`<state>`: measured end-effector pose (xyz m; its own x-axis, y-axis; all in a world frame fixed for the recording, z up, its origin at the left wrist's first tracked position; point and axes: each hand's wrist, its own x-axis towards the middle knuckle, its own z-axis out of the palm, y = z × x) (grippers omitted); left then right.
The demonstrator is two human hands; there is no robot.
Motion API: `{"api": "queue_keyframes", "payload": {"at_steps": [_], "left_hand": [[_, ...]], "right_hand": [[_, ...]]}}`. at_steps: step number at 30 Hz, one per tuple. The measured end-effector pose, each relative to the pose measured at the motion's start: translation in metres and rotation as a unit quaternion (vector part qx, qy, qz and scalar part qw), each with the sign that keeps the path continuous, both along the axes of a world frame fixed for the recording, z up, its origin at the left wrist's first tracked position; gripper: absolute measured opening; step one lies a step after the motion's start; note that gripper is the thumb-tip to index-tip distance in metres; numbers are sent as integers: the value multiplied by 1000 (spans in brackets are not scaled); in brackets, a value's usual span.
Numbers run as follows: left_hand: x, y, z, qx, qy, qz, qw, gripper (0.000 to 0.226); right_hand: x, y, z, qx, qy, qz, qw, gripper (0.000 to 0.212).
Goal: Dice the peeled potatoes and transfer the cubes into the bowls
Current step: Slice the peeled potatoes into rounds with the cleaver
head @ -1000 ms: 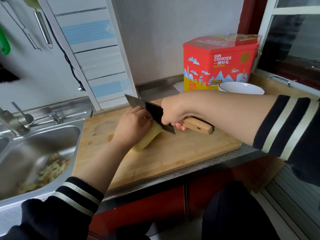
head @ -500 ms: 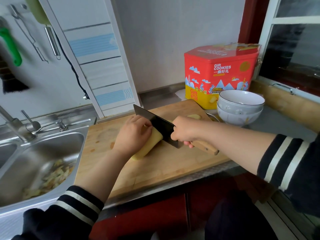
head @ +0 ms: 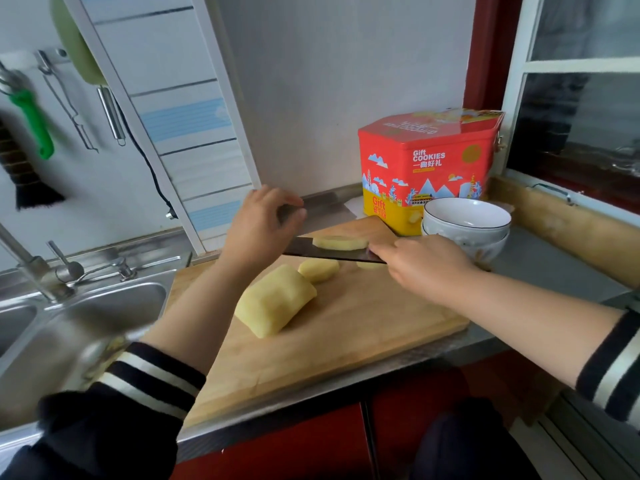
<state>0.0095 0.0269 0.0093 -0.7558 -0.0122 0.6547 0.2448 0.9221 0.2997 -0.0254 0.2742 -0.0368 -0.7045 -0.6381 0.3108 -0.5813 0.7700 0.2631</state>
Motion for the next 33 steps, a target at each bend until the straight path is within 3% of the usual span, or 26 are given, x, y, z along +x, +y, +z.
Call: {"api": "queue_keyframes", "payload": {"at_steps": [3,6,10,21,25,28,30,33], "left_hand": [[-15,10,6,-75,-147,-52,985,35],[-26,23,5,-114,-311,-63,941,65],[-35,40,1,-121,-413,-92,898,79],[-45,62,-13,-15,-413,-152,898,73],[-56,59,-13,1,-406,-125,905,72],[-62,47,-12,5,-382,-79,921,71],[-63,37,-10,14,-362,-48,931,74],[-66,20,-5,12,-347,7,938,77]], "right_hand": [[1,10,-10,35,71,9,997,60],[6,15,-8,52,78,21,995,66],[12,24,-2,122,94,30,988,71],[18,55,4,132,96,40,986,72],[17,67,4,157,107,43,981,77],[12,78,0,107,128,71,983,70],[10,84,3,89,80,76,990,55],[10,93,14,71,-54,-13,996,46]]}}
